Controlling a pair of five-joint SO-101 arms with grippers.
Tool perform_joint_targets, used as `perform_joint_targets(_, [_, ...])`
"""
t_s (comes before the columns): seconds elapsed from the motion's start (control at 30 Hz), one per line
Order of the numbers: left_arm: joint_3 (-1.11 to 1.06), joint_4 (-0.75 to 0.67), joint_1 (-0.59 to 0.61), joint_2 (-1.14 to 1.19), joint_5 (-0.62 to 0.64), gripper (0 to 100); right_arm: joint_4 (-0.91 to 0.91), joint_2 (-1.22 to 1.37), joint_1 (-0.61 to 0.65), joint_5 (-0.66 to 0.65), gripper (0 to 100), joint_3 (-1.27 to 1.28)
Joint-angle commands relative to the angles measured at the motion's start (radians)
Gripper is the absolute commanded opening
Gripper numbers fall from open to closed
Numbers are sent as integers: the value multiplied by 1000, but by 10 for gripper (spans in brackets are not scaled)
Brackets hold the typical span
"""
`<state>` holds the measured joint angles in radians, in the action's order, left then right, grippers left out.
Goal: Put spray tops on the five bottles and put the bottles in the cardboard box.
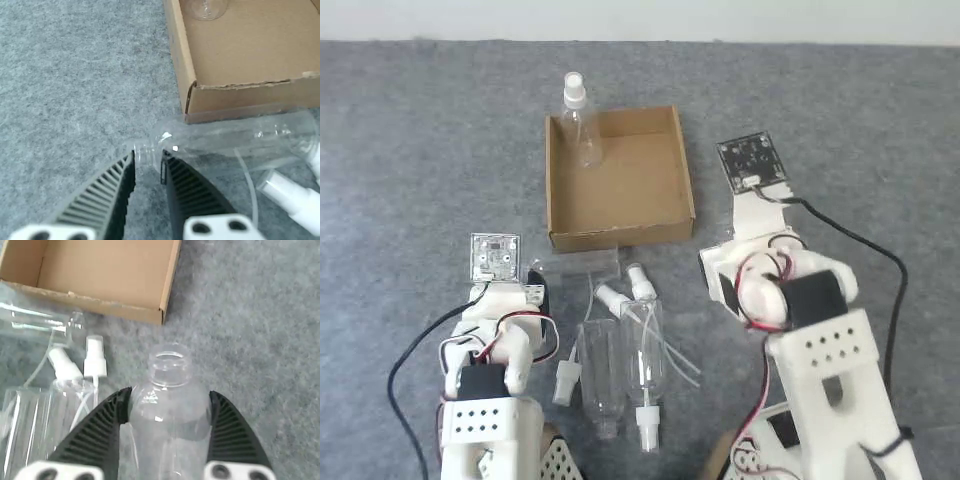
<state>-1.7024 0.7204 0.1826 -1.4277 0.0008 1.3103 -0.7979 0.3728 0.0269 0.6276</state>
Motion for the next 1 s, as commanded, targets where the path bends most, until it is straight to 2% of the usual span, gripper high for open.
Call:
perform_joint_targets(0.0, [10, 5, 3, -25, -8, 81, -111, -143, 5, 34, 115, 69])
perform_joint_targets(0.5, [10, 5, 3, -25, -8, 81, -417, -489, 2, 97, 114, 477])
perform_joint_targets(0.97, [10, 5, 3, -25, -8, 81, -440, -829, -12, 153, 114, 672])
